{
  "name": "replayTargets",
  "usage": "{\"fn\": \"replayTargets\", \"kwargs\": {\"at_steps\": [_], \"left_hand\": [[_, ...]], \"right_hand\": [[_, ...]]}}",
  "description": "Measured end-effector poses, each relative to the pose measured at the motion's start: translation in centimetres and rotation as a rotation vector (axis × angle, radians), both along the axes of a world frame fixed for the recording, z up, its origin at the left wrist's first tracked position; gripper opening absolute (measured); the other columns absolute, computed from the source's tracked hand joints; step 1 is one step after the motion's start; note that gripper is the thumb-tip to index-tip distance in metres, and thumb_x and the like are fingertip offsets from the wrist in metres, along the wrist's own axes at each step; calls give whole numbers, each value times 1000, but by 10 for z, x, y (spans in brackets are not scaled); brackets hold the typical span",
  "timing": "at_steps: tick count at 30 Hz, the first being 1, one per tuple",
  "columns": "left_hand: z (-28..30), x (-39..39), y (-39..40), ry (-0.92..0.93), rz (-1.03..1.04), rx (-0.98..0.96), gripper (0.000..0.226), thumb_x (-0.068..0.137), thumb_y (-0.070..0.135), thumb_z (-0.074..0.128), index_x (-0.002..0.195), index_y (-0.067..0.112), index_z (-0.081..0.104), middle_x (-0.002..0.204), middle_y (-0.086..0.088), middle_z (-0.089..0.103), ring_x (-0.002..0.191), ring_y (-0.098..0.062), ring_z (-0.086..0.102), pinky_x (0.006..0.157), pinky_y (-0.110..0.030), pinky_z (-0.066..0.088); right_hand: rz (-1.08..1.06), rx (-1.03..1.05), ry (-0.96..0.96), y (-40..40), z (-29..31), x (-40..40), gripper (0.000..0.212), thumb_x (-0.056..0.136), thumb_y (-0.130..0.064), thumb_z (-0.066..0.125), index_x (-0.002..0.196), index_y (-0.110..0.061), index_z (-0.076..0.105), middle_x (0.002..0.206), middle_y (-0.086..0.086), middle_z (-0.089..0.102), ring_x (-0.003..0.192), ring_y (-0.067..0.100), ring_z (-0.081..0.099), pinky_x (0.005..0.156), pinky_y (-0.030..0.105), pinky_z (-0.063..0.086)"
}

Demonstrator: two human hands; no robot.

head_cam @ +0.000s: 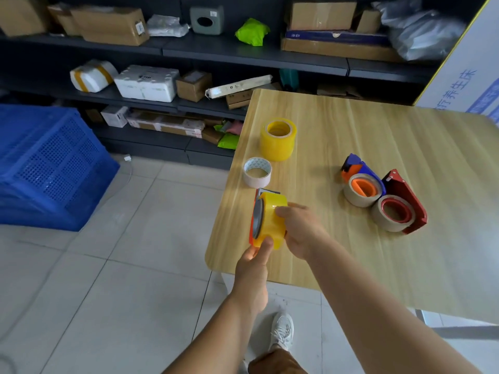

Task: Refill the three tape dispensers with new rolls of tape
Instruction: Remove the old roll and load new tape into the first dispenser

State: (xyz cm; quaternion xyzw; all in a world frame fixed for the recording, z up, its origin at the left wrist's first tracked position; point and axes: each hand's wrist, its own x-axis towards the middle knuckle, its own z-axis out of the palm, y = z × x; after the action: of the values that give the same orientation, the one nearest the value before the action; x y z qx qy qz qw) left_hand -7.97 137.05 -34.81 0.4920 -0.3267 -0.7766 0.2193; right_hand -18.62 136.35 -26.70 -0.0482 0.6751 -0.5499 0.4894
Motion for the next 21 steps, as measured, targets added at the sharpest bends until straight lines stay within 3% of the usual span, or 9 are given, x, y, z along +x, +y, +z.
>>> {"fn": "replayTargets", "kwargs": {"at_steps": [4, 7, 9, 15, 18, 21], "left_hand": [[-8, 6, -1, -7, 48, 53, 43, 84, 46, 61, 121, 23, 55, 113, 7, 58, 115, -12, 47, 98, -30, 29], [-10, 9, -2, -38, 76, 59, 47, 87, 47, 59, 124, 19, 53, 113, 2, 56, 110, -13, 48, 96, -29, 30], [-13, 11, -4, -65, 76, 64, 45, 86, 48, 58, 120, 19, 54, 109, 2, 57, 108, -14, 49, 96, -30, 31], [-22, 13, -10, -98, 76, 88, 51, 85, 52, 59, 121, 16, 54, 98, 7, 60, 102, -14, 52, 96, -30, 31], [-25, 14, -11, -114, 82, 88, 56, 84, 53, 59, 124, 14, 54, 101, 6, 61, 101, -13, 53, 94, -30, 33], [-29, 16, -11, -136, 82, 79, 60, 83, 54, 60, 126, 13, 54, 99, 6, 60, 101, -13, 55, 96, -31, 35]], "right_hand": [[85, -23, -5, 2, -8, 7, 20, 85, 9, 48, 97, 1, 62, 88, 17, 61, 80, 29, 56, 81, 43, 48], [123, 10, 2, 1, -13, 10, 18, 87, 8, 50, 85, -4, 62, 106, 29, 66, 87, 34, 62, 96, 56, 45], [133, 7, -13, 0, -17, 11, 19, 88, 7, 51, 82, -8, 62, 116, 30, 61, 89, 34, 63, 95, 57, 46], [120, 27, -23, -7, -31, 11, 14, 88, 1, 58, 91, -11, 64, 112, 23, 65, 101, 35, 66, 91, 49, 51], [107, 45, -24, -10, -38, 9, 32, 86, -2, 62, 118, -6, 59, 107, 17, 68, 97, 30, 67, 88, 45, 54], [126, 65, 6, -10, -41, 9, 47, 84, -4, 65, 129, -5, 52, 111, 15, 67, 99, 29, 66, 91, 47, 53]]}}
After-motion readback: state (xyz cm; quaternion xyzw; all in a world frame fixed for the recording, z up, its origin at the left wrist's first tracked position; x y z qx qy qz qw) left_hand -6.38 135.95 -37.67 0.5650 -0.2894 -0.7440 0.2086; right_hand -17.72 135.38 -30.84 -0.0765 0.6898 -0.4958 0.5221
